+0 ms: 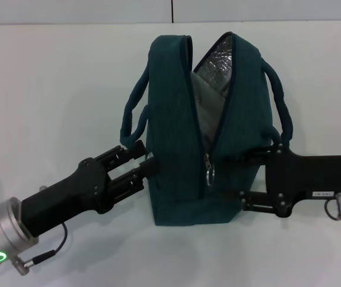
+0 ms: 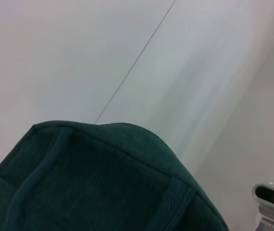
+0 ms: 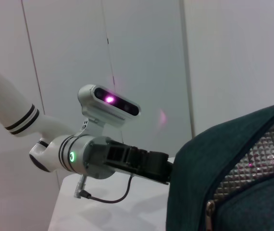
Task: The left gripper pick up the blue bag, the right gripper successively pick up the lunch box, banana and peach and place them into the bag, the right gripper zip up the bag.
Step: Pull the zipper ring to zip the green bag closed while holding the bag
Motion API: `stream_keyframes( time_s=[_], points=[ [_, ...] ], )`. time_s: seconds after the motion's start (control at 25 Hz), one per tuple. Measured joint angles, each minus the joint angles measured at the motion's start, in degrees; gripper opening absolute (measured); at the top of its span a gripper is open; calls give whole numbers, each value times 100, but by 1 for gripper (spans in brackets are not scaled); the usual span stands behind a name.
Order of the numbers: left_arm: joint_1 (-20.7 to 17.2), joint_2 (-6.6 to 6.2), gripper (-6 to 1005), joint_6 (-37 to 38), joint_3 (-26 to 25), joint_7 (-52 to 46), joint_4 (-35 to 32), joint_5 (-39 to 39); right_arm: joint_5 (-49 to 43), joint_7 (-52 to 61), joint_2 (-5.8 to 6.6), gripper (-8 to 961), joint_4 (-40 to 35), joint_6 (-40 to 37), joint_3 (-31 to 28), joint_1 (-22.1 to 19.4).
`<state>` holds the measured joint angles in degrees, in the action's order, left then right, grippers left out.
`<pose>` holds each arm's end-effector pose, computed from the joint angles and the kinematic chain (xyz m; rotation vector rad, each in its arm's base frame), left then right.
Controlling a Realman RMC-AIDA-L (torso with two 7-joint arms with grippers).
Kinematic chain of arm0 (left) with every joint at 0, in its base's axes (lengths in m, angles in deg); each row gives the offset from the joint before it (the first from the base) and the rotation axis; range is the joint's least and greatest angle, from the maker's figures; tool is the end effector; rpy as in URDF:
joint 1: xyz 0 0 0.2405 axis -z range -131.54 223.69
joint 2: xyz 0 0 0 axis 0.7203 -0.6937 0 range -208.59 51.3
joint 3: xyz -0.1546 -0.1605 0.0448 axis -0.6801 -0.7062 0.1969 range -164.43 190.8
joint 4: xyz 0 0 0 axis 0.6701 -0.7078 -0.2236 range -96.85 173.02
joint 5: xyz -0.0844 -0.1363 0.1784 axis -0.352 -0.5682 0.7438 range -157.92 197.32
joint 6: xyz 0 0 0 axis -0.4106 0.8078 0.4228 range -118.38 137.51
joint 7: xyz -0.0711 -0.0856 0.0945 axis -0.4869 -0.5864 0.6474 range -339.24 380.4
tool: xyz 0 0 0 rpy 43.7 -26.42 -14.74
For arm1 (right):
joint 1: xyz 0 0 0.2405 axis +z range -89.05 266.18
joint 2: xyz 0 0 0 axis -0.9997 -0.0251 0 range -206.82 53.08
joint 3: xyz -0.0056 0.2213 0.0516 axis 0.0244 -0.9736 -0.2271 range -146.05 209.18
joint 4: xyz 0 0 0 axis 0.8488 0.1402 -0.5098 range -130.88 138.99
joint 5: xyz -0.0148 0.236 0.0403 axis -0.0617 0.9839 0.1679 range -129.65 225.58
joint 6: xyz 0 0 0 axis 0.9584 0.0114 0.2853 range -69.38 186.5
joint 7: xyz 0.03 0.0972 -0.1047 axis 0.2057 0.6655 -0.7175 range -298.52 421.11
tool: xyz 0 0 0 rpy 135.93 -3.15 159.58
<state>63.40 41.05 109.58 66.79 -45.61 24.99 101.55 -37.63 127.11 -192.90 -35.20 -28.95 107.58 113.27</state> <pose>-0.2814 0.2340 -0.0375 -2.4068 -0.9487 -1.3983 0.2137 0.3127 -0.0308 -2.9272 0.1602 0.8437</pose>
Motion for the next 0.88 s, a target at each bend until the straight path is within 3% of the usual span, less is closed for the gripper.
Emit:
stream_keyframes(
  time_s=[0.4,0.88],
  points=[
    [58,-5,642,0,0,0,-1,12,575,-220,-7,447,48,490,1000,149],
    [71,-18,644,-15,-27,9,-2,-3,789,-388,5,442,138,578,1062,161]
  ],
)
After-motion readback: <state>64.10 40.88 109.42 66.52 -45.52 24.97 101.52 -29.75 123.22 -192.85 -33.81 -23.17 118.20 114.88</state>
